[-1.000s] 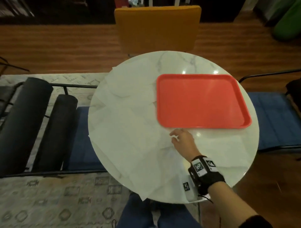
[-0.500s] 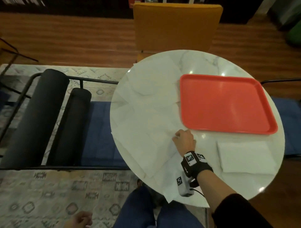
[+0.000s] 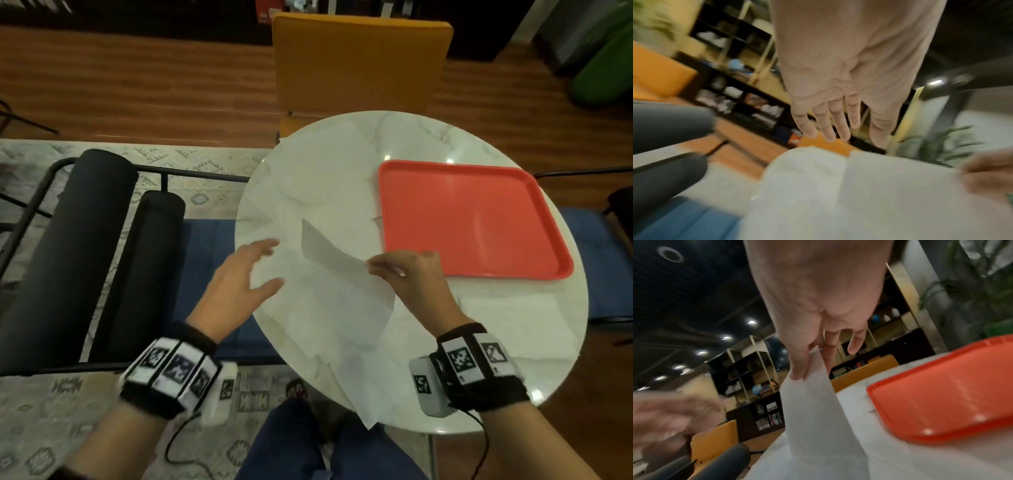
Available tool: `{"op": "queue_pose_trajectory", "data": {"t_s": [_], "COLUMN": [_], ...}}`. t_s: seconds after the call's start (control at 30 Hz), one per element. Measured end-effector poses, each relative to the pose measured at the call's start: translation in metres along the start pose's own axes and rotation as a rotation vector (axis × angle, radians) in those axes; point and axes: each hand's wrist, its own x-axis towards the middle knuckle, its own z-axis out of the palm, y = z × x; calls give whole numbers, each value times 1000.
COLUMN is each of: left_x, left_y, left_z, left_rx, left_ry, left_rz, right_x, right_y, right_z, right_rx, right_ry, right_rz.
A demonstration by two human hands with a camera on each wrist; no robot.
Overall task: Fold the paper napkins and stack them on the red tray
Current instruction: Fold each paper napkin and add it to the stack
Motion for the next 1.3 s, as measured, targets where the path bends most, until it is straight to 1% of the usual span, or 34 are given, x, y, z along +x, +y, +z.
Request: {"op": "queue_pose_trajectory", "data": {"t_s": [0.07, 0.1, 0.13, 0.17, 0.2, 0.23, 0.3, 0.37, 0.47, 0.53, 0.6, 0.67, 0.77, 0.83, 0.87, 0.97, 1.03, 1.13, 1.23, 1.3], "left_x": [30, 40, 47, 52, 54, 54, 50, 43, 43, 51, 62, 74, 88, 92, 92, 84, 73, 53, 27, 12], "left_y": [43, 59, 71, 77, 79, 79, 78, 79, 72, 57, 36, 10, -24, -40, -46, -51, -50, -48, -52, -63], "left_z": [3, 4, 4, 4, 2, -1, -11, -23, -36, -35, -23, -4, 22, 34, 38, 44, 43, 37, 35, 39], "left_rx": [199, 280, 341, 372, 354, 266, -9, -199, -373, -418, -388, -314, -155, -71, -64, -153, -224, -255, -264, -238], "left_ry": [-53, -91, -137, -191, -247, -298, -355, -382, -437, -456, -435, -400, -373, -317, -284, -192, -141, -119, -127, -170], "left_rz": [208, 277, 315, 319, 306, 275, 172, 86, -26, -118, -206, -265, -270, -274, -281, -284, -246, -168, -124, -108], "right_x": [-2, -4, -6, -10, -13, -18, -25, -27, -18, -5, 9, 24, 38, 40, 38, 29, 20, -2, -31, -50], "right_y": [-13, -20, -26, -30, -34, -38, -44, -46, -38, -24, -5, 17, 48, 61, 64, 64, 58, 44, 36, 37], "right_z": [-12, -19, -27, -36, -45, -55, -75, -89, -94, -81, -57, -28, 12, 29, 34, 38, 31, 20, 17, 23], "right_rx": [-38, -23, 11, 55, 108, 172, 322, 462, 597, 616, 574, 462, 259, 195, 179, 179, 223, 236, 169, 100], "right_ry": [-52, -69, -76, -77, -80, -85, -86, -87, -101, -132, -177, -235, -283, -297, -295, -230, -160, -120, -141, -229], "right_rz": [-106, -125, -113, -70, -11, 48, 141, 209, 300, 379, 443, 451, 445, 464, 470, 467, 439, 369, 285, 255]}}
